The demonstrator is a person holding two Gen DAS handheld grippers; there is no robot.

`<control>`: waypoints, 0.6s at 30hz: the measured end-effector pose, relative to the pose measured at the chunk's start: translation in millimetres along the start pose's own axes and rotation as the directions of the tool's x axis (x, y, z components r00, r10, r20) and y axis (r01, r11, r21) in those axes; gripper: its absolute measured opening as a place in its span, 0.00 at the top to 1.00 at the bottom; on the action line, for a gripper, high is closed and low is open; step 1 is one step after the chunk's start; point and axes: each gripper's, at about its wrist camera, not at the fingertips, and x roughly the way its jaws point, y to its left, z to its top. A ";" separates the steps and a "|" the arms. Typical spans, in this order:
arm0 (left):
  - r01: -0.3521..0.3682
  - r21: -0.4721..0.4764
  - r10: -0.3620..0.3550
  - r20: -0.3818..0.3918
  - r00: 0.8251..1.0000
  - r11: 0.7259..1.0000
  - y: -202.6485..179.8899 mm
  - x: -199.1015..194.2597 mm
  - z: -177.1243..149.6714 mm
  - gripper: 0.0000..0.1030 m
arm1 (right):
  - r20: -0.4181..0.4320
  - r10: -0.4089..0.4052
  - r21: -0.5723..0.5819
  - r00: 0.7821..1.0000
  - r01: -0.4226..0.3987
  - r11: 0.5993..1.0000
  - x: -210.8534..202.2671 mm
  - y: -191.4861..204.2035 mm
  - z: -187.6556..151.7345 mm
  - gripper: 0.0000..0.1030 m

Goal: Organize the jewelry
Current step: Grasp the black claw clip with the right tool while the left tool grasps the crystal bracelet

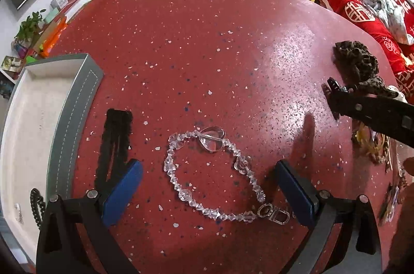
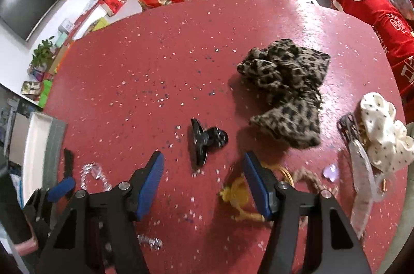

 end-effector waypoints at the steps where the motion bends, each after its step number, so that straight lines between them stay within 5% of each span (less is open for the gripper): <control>1: 0.001 0.002 -0.001 0.004 1.000 1.000 -0.1 -0.7 0.0 0.01 | 0.002 -0.002 0.003 1.000 0.002 1.000 2.2 0.4 0.4 0.35; 5: 0.000 0.004 0.000 0.013 1.000 1.000 -0.1 -3.1 -2.5 0.01 | 0.028 -0.044 -0.032 0.999 0.045 0.998 5.8 9.8 5.0 0.35; 7: 0.005 0.010 -0.005 0.010 1.000 1.000 -1.5 -3.6 -3.1 0.01 | 0.036 -0.079 -0.051 0.996 0.081 0.995 6.0 14.0 4.0 0.44; 13: 0.025 0.065 -0.027 0.030 0.999 0.998 -11.5 -10.6 -9.2 0.19 | 0.054 -0.155 -0.088 0.986 0.160 0.983 5.2 16.3 1.5 0.72; 18: 0.041 0.099 -0.045 0.037 0.998 0.994 -23.3 -16.5 -10.2 0.37 | 0.052 -0.140 -0.055 0.989 0.143 0.988 -0.1 10.8 -5.7 0.75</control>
